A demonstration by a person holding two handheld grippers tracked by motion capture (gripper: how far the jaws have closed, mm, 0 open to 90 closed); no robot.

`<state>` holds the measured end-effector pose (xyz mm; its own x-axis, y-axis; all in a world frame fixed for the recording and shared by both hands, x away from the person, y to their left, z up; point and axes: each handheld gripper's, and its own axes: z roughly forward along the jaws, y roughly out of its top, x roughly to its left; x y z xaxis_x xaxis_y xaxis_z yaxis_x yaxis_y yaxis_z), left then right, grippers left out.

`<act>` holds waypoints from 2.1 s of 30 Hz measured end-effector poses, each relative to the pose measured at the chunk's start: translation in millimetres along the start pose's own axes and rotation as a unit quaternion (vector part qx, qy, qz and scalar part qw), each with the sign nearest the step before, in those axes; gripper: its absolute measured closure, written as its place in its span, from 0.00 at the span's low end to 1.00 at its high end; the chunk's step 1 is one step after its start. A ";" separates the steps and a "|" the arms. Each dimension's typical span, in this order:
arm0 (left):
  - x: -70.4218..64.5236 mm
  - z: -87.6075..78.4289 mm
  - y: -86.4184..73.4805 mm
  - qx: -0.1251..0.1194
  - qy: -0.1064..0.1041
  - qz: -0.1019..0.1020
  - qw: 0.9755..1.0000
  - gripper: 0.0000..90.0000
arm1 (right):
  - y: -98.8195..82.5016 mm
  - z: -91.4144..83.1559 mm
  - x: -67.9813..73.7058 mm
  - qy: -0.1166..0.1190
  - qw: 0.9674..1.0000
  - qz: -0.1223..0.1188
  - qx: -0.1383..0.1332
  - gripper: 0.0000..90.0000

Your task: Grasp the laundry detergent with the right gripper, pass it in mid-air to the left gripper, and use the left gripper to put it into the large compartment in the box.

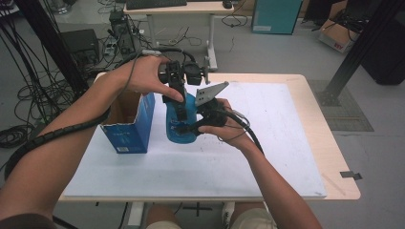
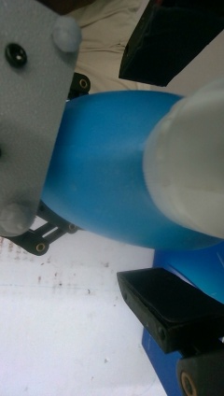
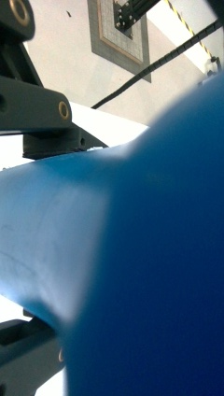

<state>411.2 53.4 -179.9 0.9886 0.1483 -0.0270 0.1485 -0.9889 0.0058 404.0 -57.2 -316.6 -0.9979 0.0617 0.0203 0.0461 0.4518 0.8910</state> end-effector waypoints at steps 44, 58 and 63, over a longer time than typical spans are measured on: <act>-4.7 0.7 -0.9 0.004 0.009 0.000 1.000 0.06 | -0.1 -3.5 -1.0 -0.007 1.000 0.001 0.002 0.47; -4.4 1.4 -1.0 0.008 0.006 0.001 1.000 0.06 | 0.0 -4.0 -1.0 -0.008 1.000 0.002 0.003 0.47; -4.8 0.6 -0.4 0.008 0.005 0.002 1.000 0.06 | -0.1 -4.7 -0.9 -0.008 1.000 0.002 0.004 0.47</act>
<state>406.4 53.1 -180.4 0.9894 0.1445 -0.0170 0.1444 -0.9895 -0.0091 404.7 -61.5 -314.5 -0.9968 0.0785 0.0167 0.0510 0.4590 0.8870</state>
